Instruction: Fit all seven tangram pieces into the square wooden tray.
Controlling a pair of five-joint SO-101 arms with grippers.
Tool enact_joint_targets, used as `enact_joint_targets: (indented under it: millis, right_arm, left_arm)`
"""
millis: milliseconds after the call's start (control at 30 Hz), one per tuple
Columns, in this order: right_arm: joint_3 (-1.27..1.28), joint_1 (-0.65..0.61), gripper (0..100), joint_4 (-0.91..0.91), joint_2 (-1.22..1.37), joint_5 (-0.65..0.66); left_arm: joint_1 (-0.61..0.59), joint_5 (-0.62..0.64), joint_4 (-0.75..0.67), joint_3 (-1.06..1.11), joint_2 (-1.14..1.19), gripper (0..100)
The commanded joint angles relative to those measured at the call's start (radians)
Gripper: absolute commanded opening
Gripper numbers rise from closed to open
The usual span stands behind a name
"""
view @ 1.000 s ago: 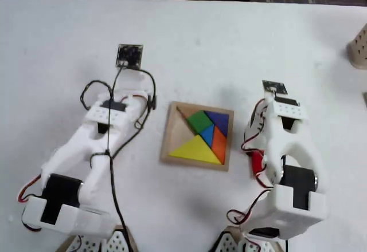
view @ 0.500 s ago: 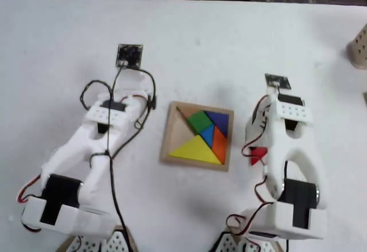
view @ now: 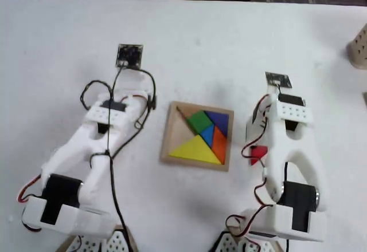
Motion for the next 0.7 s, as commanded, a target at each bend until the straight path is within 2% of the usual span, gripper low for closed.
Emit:
enact_joint_targets:
  millis: [0, 200, 400, 567, 667]
  right_arm:
    - [-0.064, -0.007, 33.3, 0.001, -0.036, 0.014]
    - [-0.051, 0.021, 34.1, -0.087, -0.015, 0.006]
    - [-0.058, 0.03, 34.1, -0.18, 0.163, 0.014]
    - [-0.23, 0.025, 33.9, -0.039, 0.311, 0.015]
    - [-0.336, 0.027, 28.9, 0.022, 0.401, 0.015]
  left_arm:
    - [-0.01, -0.008, -0.025, -0.014, -0.047, 17]
    - [-0.01, -0.008, -0.025, -0.014, -0.047, 17]
    - [-0.01, -0.008, -0.025, -0.014, -0.047, 17]
    - [-0.01, -0.008, -0.021, -0.014, -0.047, 17]
    - [-0.01, -0.008, -0.02, -0.014, -0.047, 17]
